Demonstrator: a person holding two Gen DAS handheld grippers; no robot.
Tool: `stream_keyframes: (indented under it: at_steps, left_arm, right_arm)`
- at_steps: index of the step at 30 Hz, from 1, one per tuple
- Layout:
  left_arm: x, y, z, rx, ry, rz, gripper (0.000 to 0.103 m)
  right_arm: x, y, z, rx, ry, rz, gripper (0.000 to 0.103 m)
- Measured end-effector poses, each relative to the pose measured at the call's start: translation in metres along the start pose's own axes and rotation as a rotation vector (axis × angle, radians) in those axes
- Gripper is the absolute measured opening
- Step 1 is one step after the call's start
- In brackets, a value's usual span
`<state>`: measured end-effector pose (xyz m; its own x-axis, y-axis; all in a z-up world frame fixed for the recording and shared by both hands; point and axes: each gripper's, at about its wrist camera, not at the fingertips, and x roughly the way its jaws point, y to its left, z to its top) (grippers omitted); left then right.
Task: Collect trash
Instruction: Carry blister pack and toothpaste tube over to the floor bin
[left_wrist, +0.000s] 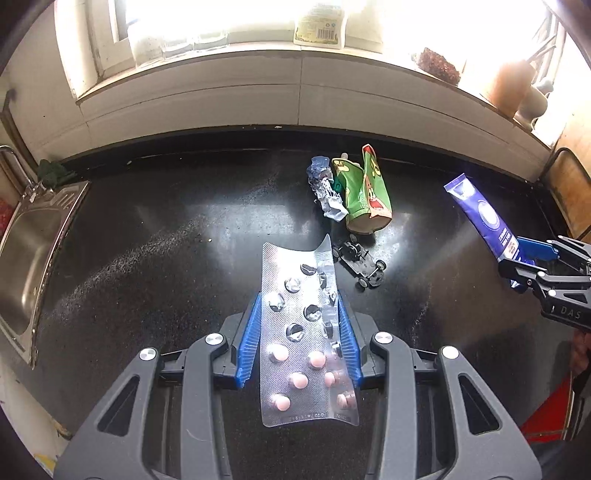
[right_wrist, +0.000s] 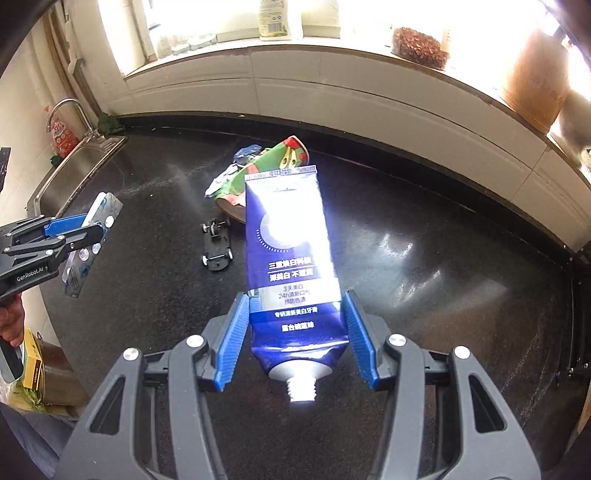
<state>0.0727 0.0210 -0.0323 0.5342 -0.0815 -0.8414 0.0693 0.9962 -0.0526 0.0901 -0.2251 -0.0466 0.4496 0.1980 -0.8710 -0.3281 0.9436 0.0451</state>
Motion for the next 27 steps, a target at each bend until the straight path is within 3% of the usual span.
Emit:
stream_keyframes:
  at_steps: [9, 13, 19, 27]
  left_arm:
    - [-0.024, 0.014, -0.006, -0.039, -0.046, 0.025, 0.038]
    - [-0.050, 0.031, -0.008, -0.078, -0.089, 0.049, 0.038]
    - [-0.097, 0.080, -0.042, -0.187, -0.142, 0.145, 0.038]
    - [-0.152, 0.171, -0.153, -0.428, -0.115, 0.343, 0.039]
  right_arm:
    - [-0.020, 0.022, 0.009, -0.047, -0.051, 0.021, 0.052]
    - [-0.031, 0.055, 0.028, -0.112, -0.087, 0.072, 0.052]
    - [-0.030, 0.144, 0.055, -0.264, -0.110, 0.205, 0.052]
    - [-0.007, 0.317, 0.041, -0.535, -0.023, 0.443, 0.052]
